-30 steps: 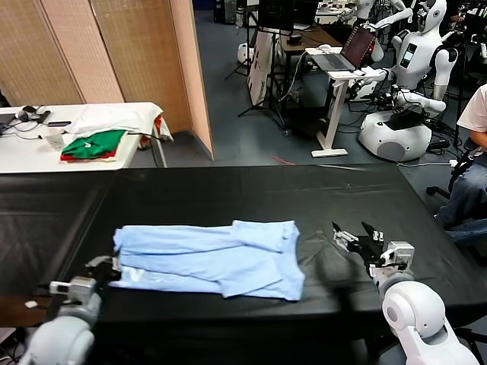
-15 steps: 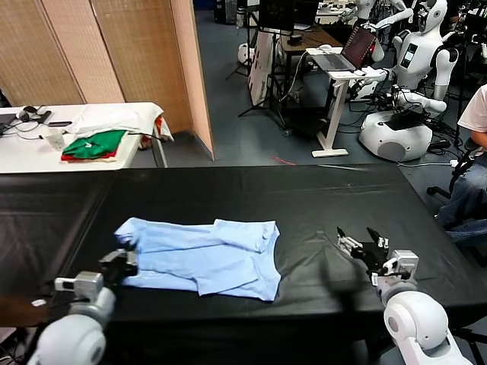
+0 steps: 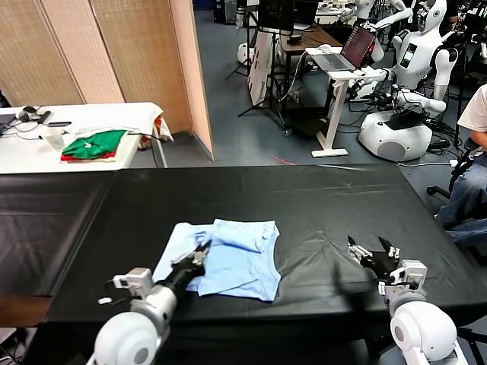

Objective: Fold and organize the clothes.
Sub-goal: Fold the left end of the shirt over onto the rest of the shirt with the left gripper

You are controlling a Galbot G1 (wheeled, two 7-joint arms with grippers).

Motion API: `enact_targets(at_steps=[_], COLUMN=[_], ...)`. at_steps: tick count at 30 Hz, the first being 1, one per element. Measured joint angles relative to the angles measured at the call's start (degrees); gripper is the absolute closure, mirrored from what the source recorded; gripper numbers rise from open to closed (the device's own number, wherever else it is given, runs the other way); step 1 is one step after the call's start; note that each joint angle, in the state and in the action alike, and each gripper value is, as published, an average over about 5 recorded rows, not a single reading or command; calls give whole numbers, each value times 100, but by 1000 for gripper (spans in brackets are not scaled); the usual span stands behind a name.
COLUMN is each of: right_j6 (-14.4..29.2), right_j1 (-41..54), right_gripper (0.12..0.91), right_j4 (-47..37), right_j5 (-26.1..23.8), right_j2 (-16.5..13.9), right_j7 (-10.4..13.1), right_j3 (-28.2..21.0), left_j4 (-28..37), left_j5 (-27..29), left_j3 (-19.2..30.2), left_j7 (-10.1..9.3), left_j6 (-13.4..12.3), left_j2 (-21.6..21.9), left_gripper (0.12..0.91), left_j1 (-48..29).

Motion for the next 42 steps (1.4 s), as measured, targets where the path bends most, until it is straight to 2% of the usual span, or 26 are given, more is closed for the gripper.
enact_targets(at_steps=[13, 37, 40, 42], right_j6=[-8, -12, -24, -41], right_j1=[-20, 88, 134, 171], right_gripper=[118, 118, 118, 118], right_j4=[-36, -130, -129, -124], right_j5=[-62, -131, -135, -103], right_j2=[6, -52, -100, -144], right_j7=[-5, -47, -61, -79], right_j3=[-8, -194, -265, -322], left_j4=[424, 1232, 1248, 1227], left_j5=[83, 495, 507, 463], left_j3=[627, 933, 936, 936], left_j7=[17, 12, 13, 14], left_j6=[-51, -193, -196, -204], left_j2=[-416, -1165, -1200, -1224], left_gripper=[855, 855, 816, 728], left_j1=[-520, -808, -778, -754])
